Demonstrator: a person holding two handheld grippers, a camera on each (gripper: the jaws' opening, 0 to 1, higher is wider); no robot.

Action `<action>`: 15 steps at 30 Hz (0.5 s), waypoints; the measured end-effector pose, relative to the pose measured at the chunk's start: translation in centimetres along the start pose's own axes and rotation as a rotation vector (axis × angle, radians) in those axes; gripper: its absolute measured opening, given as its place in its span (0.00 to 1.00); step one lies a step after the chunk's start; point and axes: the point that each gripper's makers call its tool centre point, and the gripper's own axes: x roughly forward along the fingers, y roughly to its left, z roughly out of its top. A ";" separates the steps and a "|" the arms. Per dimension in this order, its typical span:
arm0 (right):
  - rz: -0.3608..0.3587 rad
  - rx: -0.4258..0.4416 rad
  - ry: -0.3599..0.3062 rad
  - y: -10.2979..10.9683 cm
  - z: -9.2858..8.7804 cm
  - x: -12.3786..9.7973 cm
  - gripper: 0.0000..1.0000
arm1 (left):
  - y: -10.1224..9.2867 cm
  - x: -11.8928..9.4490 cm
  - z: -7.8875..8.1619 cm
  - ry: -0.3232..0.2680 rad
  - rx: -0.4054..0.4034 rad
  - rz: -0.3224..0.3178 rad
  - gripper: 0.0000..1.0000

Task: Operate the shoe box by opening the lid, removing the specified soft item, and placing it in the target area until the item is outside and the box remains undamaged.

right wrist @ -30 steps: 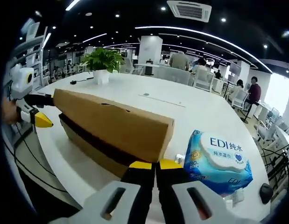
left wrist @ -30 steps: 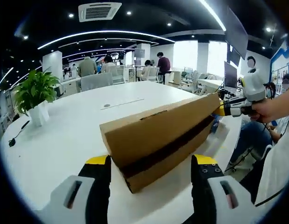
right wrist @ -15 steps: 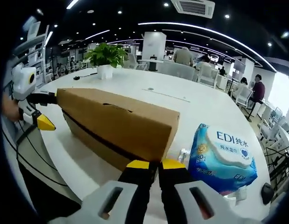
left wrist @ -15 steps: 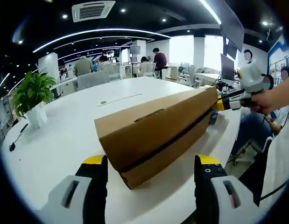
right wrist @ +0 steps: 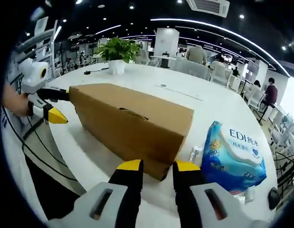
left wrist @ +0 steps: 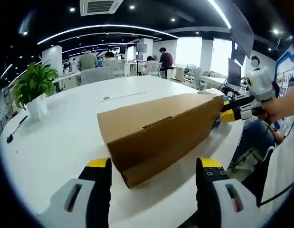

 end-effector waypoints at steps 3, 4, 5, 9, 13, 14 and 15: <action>0.047 0.156 -0.041 0.5 0.3 -0.4 0.30 | 0.2 -0.3 0.1 -0.015 -0.063 0.003 0.73; 0.053 0.175 -0.042 0.5 0.2 -0.5 0.33 | 0.5 -0.4 0.0 -0.016 -0.072 0.008 0.73; 0.061 0.211 -0.042 0.6 0.0 -0.5 0.36 | 0.7 -0.6 -0.1 -0.018 -0.082 0.011 0.73; 0.062 0.354 -0.028 0.2 -0.6 -0.7 0.46 | 0.8 -0.8 -0.8 0.010 -0.238 0.008 0.77; 0.085 0.433 -0.038 0.0 -0.3 -0.9 0.51 | 1.0 -1.0 0.1 -0.047 -0.367 -0.008 0.75; 0.083 0.447 -0.041 -0.1 -0.2 -0.8 0.53 | 1.1 -1.2 0.5 -0.062 -0.417 -0.017 0.75; 0.095 0.473 -0.055 0.0 0.0 -0.8 0.57 | 1.1 -1.2 0.6 -0.066 -0.441 -0.017 0.76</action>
